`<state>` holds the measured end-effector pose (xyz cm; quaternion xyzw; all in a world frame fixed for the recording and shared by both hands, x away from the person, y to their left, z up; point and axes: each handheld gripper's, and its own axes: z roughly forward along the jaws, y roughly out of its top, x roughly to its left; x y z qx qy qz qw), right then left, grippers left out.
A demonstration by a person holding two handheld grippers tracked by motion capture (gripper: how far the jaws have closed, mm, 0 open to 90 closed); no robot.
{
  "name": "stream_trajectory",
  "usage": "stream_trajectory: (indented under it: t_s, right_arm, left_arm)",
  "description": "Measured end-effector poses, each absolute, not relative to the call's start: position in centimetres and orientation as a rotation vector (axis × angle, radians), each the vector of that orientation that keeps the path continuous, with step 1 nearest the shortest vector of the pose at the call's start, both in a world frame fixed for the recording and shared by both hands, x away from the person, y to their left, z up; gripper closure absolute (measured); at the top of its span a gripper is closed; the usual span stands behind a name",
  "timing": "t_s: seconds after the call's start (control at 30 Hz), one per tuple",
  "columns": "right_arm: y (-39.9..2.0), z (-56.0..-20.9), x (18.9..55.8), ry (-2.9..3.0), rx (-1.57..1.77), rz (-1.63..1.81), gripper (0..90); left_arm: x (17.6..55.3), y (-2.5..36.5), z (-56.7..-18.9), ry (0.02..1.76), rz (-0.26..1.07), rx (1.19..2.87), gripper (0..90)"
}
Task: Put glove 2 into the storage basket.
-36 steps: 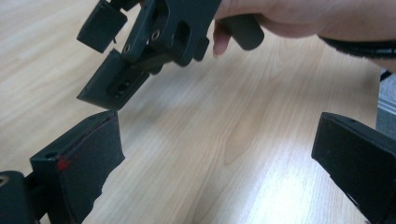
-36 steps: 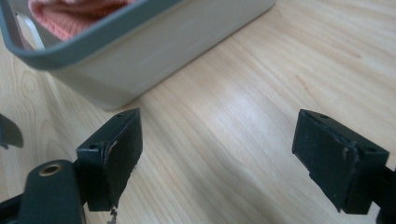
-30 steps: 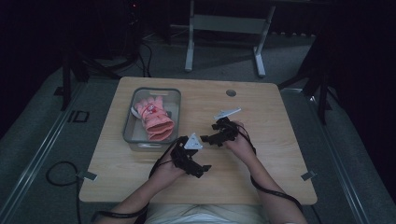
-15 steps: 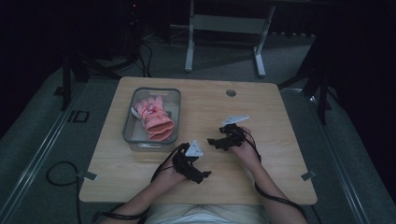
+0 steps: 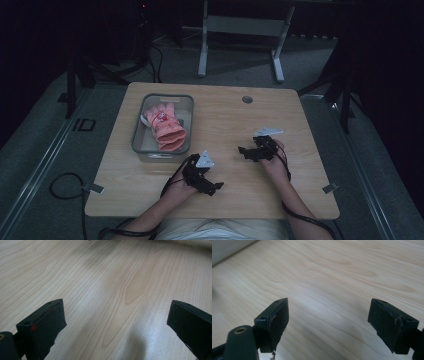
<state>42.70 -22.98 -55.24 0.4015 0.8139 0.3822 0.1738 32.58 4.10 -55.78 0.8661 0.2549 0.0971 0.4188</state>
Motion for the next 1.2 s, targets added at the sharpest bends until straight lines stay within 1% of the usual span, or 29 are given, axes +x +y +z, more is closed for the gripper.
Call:
stream_trajectory:
  t_s: [0.1,0.3,0.63,1.2]
  right_arm:
    - [-23.9,-55.4,42.7,2.275,1.168,1.073,16.9]
    - [-25.6,-55.6,42.4,2.204,1.238,1.083,16.7]
    - [-27.7,-56.0,42.0,2.13,1.3,1.06,15.4]
    - [-28.0,-56.2,42.2,2.103,1.326,1.034,15.3]
  left_arm:
    - [32.5,4.1,-55.9,0.642,0.266,2.18,1.4]
    - [32.4,4.2,-56.4,0.65,0.254,2.181,1.4]
    - [32.1,4.5,-56.5,0.639,0.281,2.163,1.4]
    - [31.6,4.4,-57.0,0.612,0.302,2.175,1.4]
